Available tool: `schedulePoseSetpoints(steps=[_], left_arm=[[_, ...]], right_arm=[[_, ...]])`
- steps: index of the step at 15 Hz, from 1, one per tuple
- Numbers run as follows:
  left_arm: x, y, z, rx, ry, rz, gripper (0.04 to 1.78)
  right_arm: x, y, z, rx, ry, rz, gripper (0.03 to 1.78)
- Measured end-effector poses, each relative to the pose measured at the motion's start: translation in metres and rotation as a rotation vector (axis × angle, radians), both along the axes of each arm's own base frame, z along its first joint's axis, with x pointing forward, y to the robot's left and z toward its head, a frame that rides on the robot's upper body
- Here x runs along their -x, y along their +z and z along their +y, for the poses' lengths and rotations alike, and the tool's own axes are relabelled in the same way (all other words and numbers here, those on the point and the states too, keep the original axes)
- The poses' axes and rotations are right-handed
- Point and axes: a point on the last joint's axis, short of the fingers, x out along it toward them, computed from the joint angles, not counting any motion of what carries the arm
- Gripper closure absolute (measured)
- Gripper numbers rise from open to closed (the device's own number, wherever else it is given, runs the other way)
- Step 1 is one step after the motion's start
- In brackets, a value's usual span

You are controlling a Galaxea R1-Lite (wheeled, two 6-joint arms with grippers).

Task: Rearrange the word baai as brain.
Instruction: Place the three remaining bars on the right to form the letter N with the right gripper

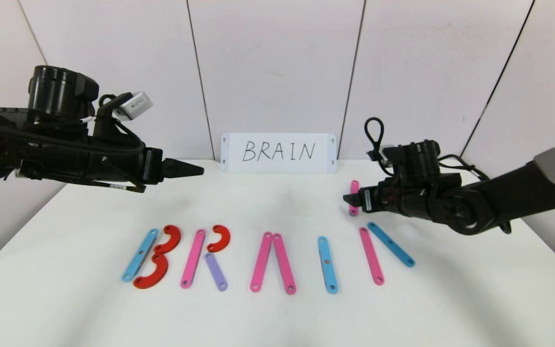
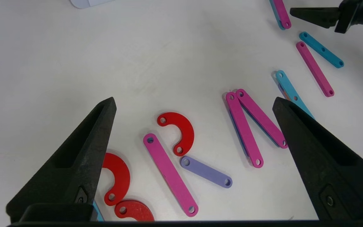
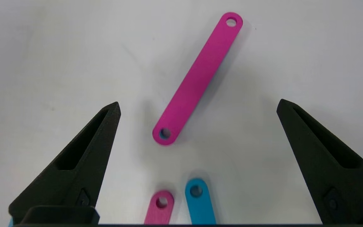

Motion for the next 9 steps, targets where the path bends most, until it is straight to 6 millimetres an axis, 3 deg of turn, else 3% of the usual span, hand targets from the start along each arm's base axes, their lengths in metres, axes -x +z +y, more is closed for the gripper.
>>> schedulePoseSetpoints(steps=[4, 7, 9], left_arm=[[-0.001, -0.001, 0.0, -0.001, 0.0, 0.002, 0.08], [-0.001, -0.001, 0.0, -0.001, 0.0, 0.002, 0.08], [-0.001, -0.001, 0.0, 0.0, -0.002, 0.002, 0.08]], right_arm=[[-0.027, -0.013, 0.014, -0.021, -0.03, 0.034, 0.07], [-0.035, -0.026, 0.018, -0.019, -0.035, 0.059, 0.09], [-0.036, -0.03, 0.019, -0.019, -0.033, 0.068, 0.2]])
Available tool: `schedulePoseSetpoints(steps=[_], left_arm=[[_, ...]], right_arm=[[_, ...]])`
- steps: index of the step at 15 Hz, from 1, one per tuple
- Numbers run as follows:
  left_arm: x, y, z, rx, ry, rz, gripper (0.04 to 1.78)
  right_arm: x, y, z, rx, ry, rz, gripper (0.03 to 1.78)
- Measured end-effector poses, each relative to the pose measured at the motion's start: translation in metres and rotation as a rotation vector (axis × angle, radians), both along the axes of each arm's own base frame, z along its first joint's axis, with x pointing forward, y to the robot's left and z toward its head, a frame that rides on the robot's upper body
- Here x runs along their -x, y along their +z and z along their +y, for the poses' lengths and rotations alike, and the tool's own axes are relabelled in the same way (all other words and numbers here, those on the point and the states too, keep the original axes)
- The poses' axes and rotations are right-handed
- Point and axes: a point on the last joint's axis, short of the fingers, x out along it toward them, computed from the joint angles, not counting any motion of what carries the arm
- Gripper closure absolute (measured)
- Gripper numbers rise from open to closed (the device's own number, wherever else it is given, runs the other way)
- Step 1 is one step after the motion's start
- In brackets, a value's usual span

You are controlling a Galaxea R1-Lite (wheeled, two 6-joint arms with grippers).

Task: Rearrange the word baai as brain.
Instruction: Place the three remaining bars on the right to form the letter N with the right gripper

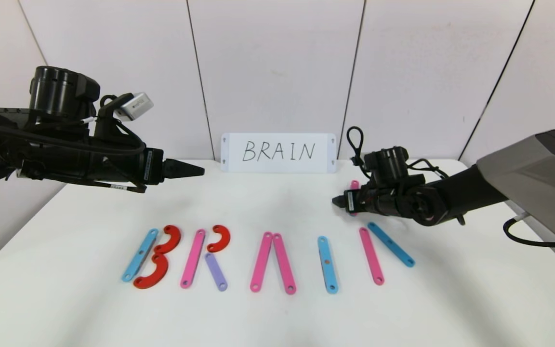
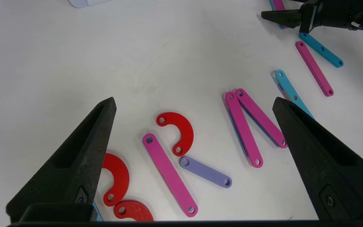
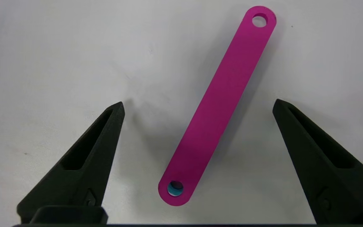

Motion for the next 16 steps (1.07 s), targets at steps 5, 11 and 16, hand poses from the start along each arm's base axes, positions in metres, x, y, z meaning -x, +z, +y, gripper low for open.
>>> schedulePoseSetpoints(steps=[5, 11, 16], left_arm=[[0.0, 0.0, -0.001, 0.0, -0.002, 0.001, 0.08], [0.0, 0.0, -0.001, 0.0, -0.003, 0.001, 0.08], [0.0, 0.0, -0.001, 0.0, -0.004, 0.001, 0.08]], right_arm=[[0.0, -0.003, 0.0, 0.002, 0.0, 0.007, 0.92], [0.002, 0.0, 0.0, 0.001, 0.0, 0.003, 1.51], [0.021, 0.029, -0.013, -0.001, -0.012, -0.022, 1.51]])
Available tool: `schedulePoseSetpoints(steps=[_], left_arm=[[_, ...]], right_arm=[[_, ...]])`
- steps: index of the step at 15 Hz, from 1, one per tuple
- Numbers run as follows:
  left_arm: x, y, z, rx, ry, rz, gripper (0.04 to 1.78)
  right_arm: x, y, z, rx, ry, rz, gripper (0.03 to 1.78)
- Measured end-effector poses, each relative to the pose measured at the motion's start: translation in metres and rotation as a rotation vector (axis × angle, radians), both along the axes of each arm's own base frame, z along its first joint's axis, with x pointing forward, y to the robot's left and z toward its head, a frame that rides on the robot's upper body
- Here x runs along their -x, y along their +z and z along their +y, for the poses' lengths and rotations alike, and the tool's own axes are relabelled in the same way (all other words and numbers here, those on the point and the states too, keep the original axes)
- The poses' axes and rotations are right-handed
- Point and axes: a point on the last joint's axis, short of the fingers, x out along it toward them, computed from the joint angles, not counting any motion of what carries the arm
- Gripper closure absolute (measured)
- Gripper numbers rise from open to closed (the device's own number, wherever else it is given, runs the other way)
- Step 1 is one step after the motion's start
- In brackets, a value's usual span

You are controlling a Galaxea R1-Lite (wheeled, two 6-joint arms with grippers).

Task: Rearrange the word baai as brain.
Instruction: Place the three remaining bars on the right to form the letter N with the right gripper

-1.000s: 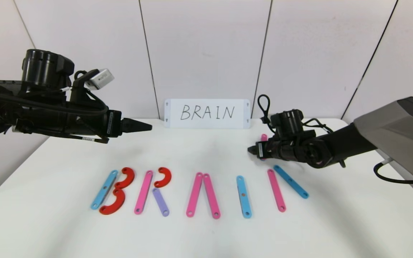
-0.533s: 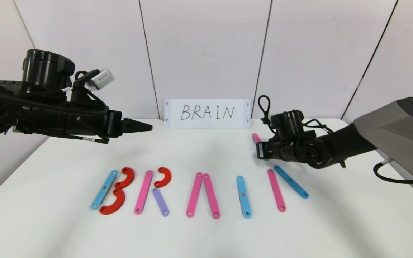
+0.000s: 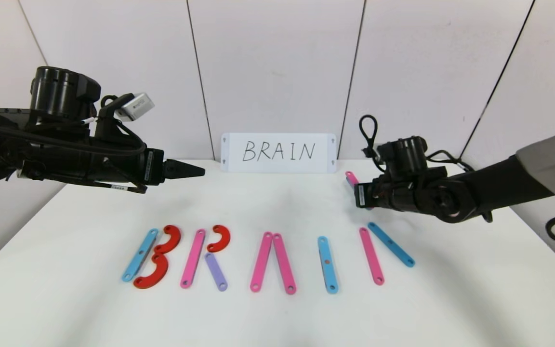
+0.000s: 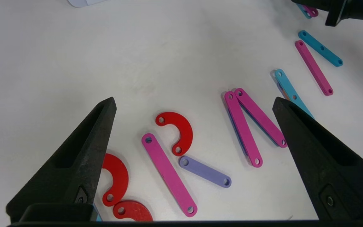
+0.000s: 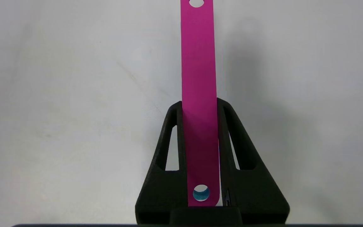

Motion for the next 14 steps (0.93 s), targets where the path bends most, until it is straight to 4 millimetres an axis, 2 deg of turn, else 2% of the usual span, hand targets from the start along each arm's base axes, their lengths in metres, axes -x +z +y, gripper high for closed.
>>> schedulePoseSetpoints(steps=[3, 7, 14], left_arm=[[0.0, 0.0, -0.001, 0.0, -0.002, 0.001, 0.08], [0.001, 0.0, -0.001, 0.0, -0.004, 0.003, 0.08], [0.002, 0.0, -0.001, -0.001, -0.004, 0.002, 0.08]], right_arm=[[0.023, 0.012, -0.014, 0.018, -0.035, 0.022, 1.51], [0.048, 0.005, -0.031, 0.043, -0.114, 0.071, 1.51], [0.056, -0.011, -0.049, 0.023, -0.178, 0.093, 1.51]])
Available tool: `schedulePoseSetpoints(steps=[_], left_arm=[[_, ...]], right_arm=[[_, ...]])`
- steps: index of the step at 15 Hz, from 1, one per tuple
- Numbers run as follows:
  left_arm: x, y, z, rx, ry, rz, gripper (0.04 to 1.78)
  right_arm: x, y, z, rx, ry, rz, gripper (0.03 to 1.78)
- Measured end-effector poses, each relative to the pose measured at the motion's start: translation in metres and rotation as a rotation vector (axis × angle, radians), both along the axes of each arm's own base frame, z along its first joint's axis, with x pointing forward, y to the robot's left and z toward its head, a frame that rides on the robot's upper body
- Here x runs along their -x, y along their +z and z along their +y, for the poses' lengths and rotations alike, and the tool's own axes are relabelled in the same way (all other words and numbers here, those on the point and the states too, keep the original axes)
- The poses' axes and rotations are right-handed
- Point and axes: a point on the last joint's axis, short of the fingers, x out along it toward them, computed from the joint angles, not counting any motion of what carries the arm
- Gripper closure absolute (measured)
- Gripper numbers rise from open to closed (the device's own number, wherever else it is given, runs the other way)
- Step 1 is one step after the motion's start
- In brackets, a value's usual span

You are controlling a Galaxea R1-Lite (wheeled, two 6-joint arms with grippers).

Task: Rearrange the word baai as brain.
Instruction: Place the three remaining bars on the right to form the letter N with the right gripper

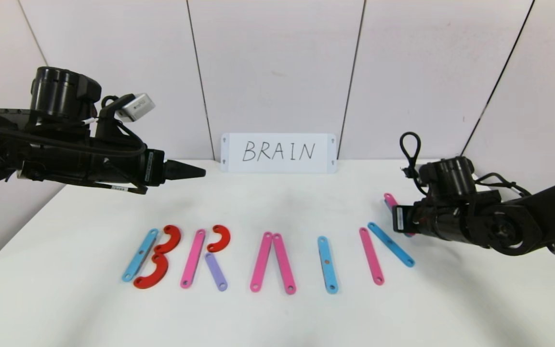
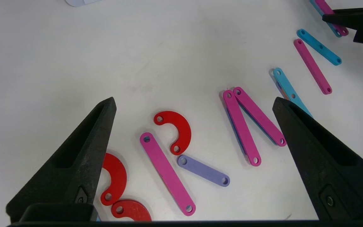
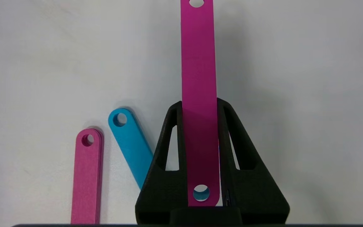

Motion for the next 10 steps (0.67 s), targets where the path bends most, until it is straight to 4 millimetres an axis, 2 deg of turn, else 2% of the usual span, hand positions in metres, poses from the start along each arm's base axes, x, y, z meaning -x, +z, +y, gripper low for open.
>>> schedulePoseSetpoints(steps=[10], left_arm=[[0.0, -0.001, -0.001, -0.001, -0.002, 0.002, 0.08]], right_arm=[[0.011, -0.018, -0.002, 0.013, 0.005, 0.071, 1.51]])
